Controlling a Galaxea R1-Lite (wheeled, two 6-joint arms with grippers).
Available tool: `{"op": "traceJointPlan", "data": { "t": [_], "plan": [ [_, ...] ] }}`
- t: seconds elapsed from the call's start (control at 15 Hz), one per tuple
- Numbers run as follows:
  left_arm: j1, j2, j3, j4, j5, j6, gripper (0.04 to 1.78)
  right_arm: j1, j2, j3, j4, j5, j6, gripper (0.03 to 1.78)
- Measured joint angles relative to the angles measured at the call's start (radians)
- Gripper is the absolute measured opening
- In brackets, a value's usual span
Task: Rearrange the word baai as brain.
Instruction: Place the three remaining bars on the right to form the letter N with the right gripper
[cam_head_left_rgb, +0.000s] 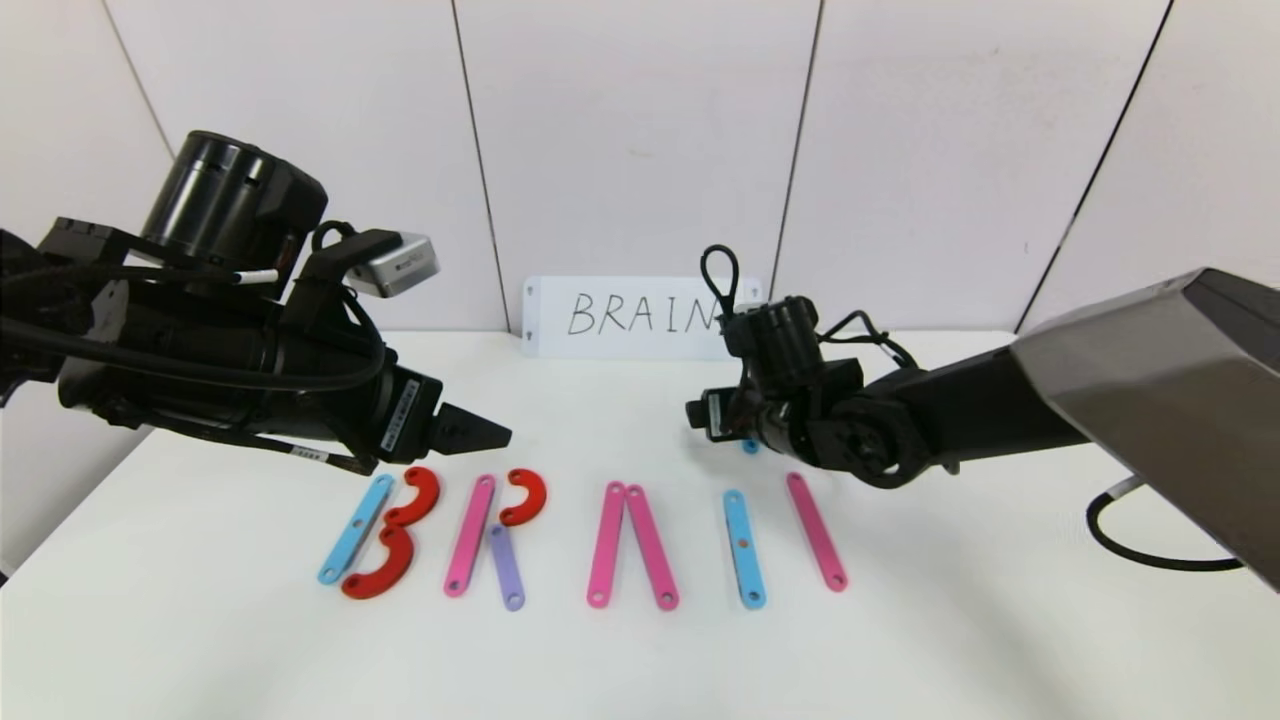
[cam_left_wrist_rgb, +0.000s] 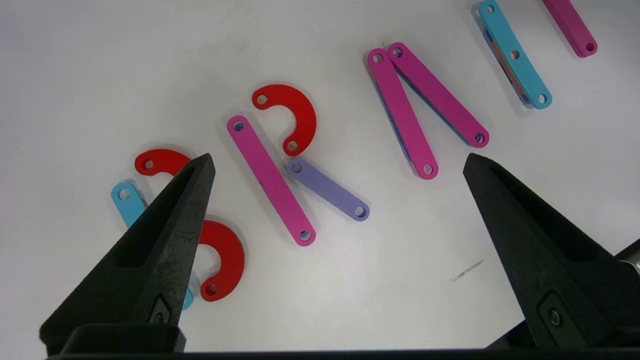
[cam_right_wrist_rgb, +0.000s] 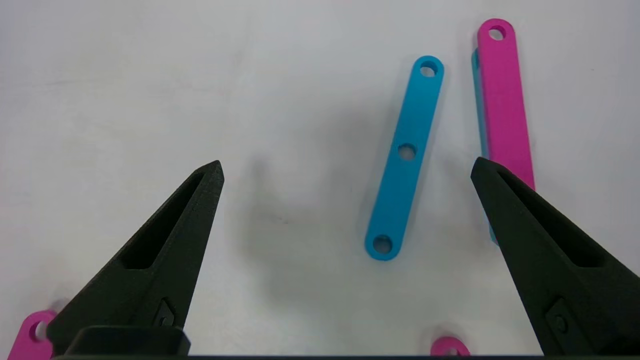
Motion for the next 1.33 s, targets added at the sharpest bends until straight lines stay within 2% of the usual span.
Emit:
{"op": "traceJointPlan", "data": {
  "t": [0.33, 0.87, 1.07, 1.2, 1.33],
  "plan": [
    [0.000, 0.000, 0.000, 0.000, 0.000, 0.000, 1.74, -0.019, 0.088, -0.081, 0.010, 0.000, -0.001, 1.74],
    [-0.001, 0.003, 0.001, 0.000, 0.000, 0.000, 1.74, -0.028, 0.131, -0.102, 0.007, 0.000, 0.003, 1.72],
    [-0.001, 0.003, 0.001, 0.000, 0.000, 0.000, 1.74, -0.028, 0.136, -0.107, 0.007, 0.000, 0.003, 1.52],
    [-0.001, 0.003, 0.001, 0.000, 0.000, 0.000, 1.74, -0.029, 0.139, -0.109, 0.007, -0.001, 0.006, 1.26],
    [-0.001, 0.003, 0.003, 0.000, 0.000, 0.000, 1.74, -0.031, 0.141, -0.110, 0.007, -0.001, 0.008, 0.88]
  ]
}}
